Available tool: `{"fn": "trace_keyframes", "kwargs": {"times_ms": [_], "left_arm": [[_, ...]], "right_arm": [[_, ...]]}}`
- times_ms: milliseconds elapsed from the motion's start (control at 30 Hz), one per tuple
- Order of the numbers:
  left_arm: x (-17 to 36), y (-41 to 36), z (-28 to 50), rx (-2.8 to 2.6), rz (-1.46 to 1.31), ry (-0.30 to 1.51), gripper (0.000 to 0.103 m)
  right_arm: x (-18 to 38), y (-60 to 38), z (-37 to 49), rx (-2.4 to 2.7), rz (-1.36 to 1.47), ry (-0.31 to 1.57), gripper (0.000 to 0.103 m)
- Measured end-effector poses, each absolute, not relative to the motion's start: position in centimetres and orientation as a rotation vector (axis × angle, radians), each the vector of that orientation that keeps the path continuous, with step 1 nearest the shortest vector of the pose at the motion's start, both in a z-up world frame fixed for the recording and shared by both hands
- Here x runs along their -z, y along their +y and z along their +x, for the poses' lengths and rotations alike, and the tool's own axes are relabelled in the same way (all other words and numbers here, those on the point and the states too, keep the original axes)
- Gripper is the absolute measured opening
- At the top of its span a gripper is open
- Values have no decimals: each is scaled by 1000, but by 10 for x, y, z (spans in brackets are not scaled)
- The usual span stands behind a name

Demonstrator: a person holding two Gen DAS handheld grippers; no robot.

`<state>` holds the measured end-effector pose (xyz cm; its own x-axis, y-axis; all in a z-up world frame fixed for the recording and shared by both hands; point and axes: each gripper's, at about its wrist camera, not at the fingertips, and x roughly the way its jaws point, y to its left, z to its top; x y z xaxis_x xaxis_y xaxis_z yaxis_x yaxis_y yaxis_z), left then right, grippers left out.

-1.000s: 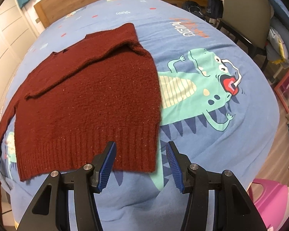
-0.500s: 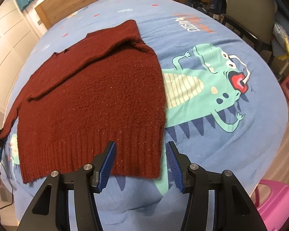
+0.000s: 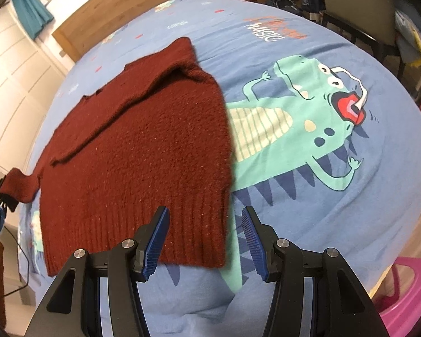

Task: Fold small clothes
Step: 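Fold the held sleeve across the sweater body with the left gripper and release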

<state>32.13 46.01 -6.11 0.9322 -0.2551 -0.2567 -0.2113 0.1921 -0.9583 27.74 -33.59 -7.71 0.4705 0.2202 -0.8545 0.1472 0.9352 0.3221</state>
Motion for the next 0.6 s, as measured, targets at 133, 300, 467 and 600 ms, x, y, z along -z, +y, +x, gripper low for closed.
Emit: {"fn": "trace_keyframes", "kwargs": {"times_ms": [133,300,467,600], "left_arm": [[35,423,350,116,-1380,406,5],[8,372,389,221,-1349,435,5],[-15,312,433,319,-1303,486,5],[-20,267,459,377,-1271,540,5]], "right_arm": [[79,-347,273,-50,415,1072,55],[79,-361,267,-65,457,1041,55],[78,-376,261,-64,482,1018,55],[77,-392,256,-57,512,997,55]]}}
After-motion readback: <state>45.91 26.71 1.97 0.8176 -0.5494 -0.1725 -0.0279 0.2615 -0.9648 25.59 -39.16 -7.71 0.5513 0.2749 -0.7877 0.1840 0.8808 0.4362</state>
